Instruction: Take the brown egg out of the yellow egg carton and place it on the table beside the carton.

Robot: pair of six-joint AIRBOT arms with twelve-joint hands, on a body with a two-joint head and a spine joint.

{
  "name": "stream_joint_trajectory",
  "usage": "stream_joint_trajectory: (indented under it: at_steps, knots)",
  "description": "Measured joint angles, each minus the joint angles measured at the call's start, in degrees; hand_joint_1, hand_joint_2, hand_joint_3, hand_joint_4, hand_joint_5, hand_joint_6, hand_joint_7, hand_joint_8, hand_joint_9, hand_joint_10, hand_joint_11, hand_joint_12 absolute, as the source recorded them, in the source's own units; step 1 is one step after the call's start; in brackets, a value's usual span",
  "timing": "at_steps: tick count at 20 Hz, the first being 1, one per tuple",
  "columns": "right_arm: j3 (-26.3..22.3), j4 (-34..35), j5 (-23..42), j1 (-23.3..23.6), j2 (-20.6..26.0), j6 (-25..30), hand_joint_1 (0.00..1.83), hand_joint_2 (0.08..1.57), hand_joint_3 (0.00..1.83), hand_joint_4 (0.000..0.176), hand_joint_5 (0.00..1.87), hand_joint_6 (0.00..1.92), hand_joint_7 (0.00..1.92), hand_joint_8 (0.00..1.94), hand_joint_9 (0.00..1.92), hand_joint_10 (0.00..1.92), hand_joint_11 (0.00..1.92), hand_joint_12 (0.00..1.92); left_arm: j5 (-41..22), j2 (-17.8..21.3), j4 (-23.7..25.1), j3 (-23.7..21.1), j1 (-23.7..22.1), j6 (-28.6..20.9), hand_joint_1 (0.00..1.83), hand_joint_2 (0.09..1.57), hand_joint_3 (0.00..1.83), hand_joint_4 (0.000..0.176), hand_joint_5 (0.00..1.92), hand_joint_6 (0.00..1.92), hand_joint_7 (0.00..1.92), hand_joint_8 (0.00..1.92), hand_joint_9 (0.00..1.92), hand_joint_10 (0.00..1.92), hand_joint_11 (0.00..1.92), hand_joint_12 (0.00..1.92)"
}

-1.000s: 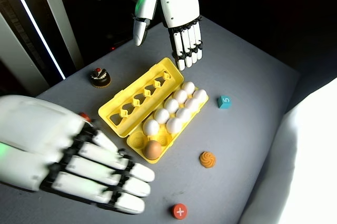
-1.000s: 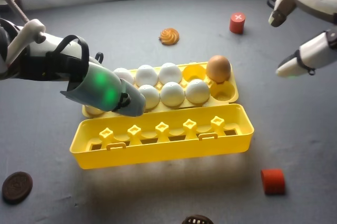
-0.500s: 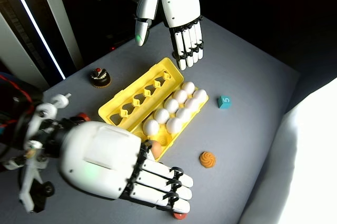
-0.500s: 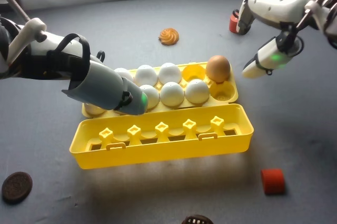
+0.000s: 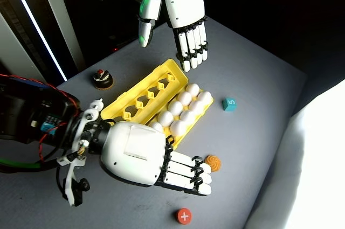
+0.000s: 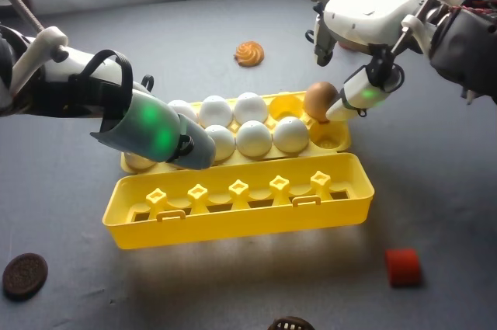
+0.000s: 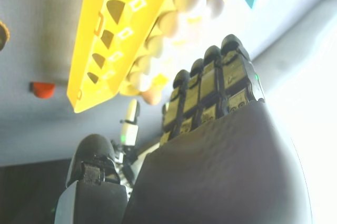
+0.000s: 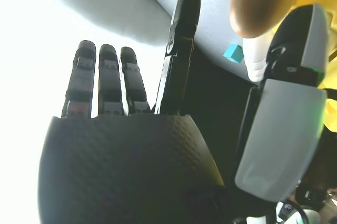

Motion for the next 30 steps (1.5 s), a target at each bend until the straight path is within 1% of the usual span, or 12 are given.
stream_joint_trajectory:
  at_steps: [1,2,5,7,9,11,14,21,23,24,25,30]
  knots:
    - [0.15,-0.02,0.02,0.00,-0.22,0.02,0.87,0.71,0.01,0.143,1.06,0.01,0.01,0.00,0.00,0.00,0.00,0.00,0.00,0.00,0.00,0.02,0.00,0.00,0.00,1.17,0.01,0.000,0.05,0.01,0.01,0.00,0.00,0.00,0.00,0.00]
    - [0.39,0.00,-0.20,0.00,-0.72,0.17,0.84,0.71,0.01,0.170,1.07,0.02,0.00,0.00,0.00,0.00,0.00,0.00,-0.09,0.00,0.00,0.00,0.00,0.00,0.00,1.17,0.01,0.000,0.03,0.00,0.00,0.00,0.00,0.00,0.00,0.00]
    - [1.25,-0.04,-0.31,0.00,-1.81,0.46,0.84,0.71,0.00,0.174,1.07,0.01,0.00,0.00,0.00,0.00,0.00,0.00,0.02,0.00,0.02,0.00,0.00,0.00,0.00,1.18,0.01,0.000,0.03,0.00,0.00,0.00,0.00,0.00,0.00,0.00]
    - [2.34,-0.02,-0.59,0.00,-2.43,1.40,1.01,0.71,0.00,0.081,1.17,0.02,0.09,0.01,0.00,0.00,0.00,0.00,0.04,0.00,0.02,0.00,0.00,0.00,0.00,1.19,0.01,0.000,0.07,0.01,0.03,0.01,0.00,0.00,0.00,0.00]
    - [2.43,0.04,-0.66,0.00,-2.45,1.64,1.01,0.72,0.00,0.151,1.22,0.03,0.11,0.00,0.00,0.00,0.00,0.00,0.04,0.00,0.02,0.00,0.00,0.00,0.00,1.19,0.01,0.000,0.07,0.01,0.03,0.01,0.00,0.00,0.00,0.00]
    - [2.73,0.00,-0.70,-0.11,-2.86,1.64,0.95,0.75,0.02,0.175,1.22,0.02,0.05,0.00,0.00,0.00,0.00,0.00,-0.04,0.00,0.00,0.00,0.00,0.00,0.00,1.18,0.00,0.000,0.05,0.00,0.01,0.00,0.00,0.00,0.00,0.00]
    - [3.37,0.00,-0.66,-0.66,-3.37,1.68,1.11,0.94,0.01,0.176,1.44,0.12,0.01,0.00,0.00,0.00,0.00,0.00,0.04,0.00,0.04,0.00,0.00,0.00,0.00,1.20,0.01,0.000,0.05,0.00,0.00,0.00,0.00,0.00,0.00,0.00]
    - [4.31,-1.33,0.02,-0.81,-3.96,3.04,1.12,0.95,0.00,0.176,1.49,0.03,0.11,0.01,0.00,0.00,0.00,0.00,0.00,0.00,0.02,0.00,0.00,-0.02,0.00,1.18,0.00,0.000,0.05,0.01,0.00,0.00,0.00,0.00,0.00,0.00]
    - [4.31,-1.40,0.07,-0.81,-3.98,3.15,1.15,0.95,0.00,0.083,1.51,0.02,0.24,0.02,0.00,0.00,0.00,0.00,0.00,0.00,0.02,0.00,0.00,-0.02,0.00,1.18,0.00,0.000,0.05,0.00,0.00,0.00,0.00,0.00,0.00,0.00]
    - [4.31,-1.40,0.07,-0.81,-3.98,3.17,1.13,0.95,0.00,0.157,1.50,0.02,0.24,0.01,0.00,0.00,0.00,0.00,0.00,0.00,0.02,0.00,0.00,-0.02,0.00,1.18,0.00,0.000,0.05,0.01,0.01,0.00,0.00,0.00,0.00,0.00]
    - [4.31,-1.40,0.00,-0.81,-3.98,3.21,1.13,0.94,0.00,0.172,1.52,0.01,0.29,0.01,0.00,0.00,0.00,0.00,0.00,0.00,0.02,0.00,0.00,-0.02,0.00,1.18,0.00,0.000,0.06,0.01,0.01,0.00,0.00,0.00,0.00,0.00]
    - [4.31,-1.44,-0.04,-0.52,-4.07,3.19,1.13,0.95,0.00,0.175,1.52,0.01,0.30,0.01,0.02,0.01,0.00,0.00,-0.02,0.00,0.02,0.00,0.00,-0.13,0.00,1.18,0.00,0.000,0.03,0.00,0.00,0.00,0.00,0.00,0.00,0.00]
